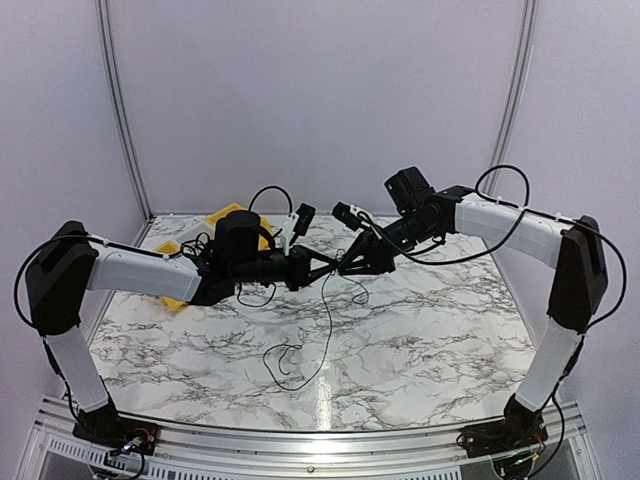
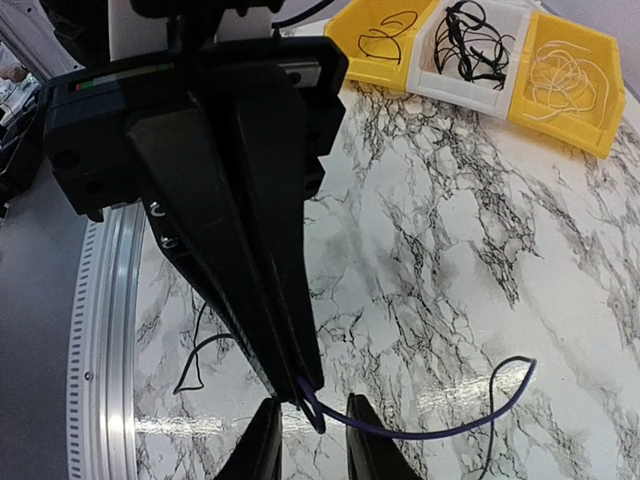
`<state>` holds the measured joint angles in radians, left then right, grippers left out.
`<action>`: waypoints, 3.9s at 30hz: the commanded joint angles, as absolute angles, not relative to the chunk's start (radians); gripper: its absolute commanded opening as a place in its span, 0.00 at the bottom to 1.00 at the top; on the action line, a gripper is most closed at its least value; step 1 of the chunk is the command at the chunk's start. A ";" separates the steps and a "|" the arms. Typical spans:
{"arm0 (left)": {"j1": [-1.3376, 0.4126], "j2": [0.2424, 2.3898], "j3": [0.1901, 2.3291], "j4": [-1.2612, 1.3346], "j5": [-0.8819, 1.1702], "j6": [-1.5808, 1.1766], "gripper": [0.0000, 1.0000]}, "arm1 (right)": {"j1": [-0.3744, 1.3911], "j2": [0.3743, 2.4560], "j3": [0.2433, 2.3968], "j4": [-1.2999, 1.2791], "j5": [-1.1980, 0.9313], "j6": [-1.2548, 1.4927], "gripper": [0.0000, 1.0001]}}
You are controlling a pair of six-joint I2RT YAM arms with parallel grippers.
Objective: Untangle the cables
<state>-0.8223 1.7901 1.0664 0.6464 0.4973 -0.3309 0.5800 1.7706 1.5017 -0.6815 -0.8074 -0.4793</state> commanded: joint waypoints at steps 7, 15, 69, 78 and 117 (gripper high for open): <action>-0.827 1.781 1.054 0.693 0.515 -0.342 0.00 | 0.581 1.719 1.487 -0.620 -0.872 -0.459 0.14; -0.827 1.777 1.043 0.695 0.510 -0.341 0.07 | 0.563 1.697 1.472 -0.599 -0.871 -0.458 0.00; -0.846 1.825 1.034 0.868 0.369 -0.377 0.34 | 0.555 1.730 1.494 -0.677 -0.772 -0.483 0.00; -0.845 1.835 1.033 0.837 0.374 -0.353 0.14 | 0.555 1.732 1.494 -0.679 -0.770 -0.480 0.00; -0.705 1.781 0.844 1.064 0.238 -0.596 0.33 | 0.582 1.721 1.478 -0.709 -0.738 -0.517 0.00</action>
<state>-0.6659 1.8507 0.8700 0.9558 0.1776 -0.6914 0.5739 1.7206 1.4570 -0.7120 -0.7547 -0.5282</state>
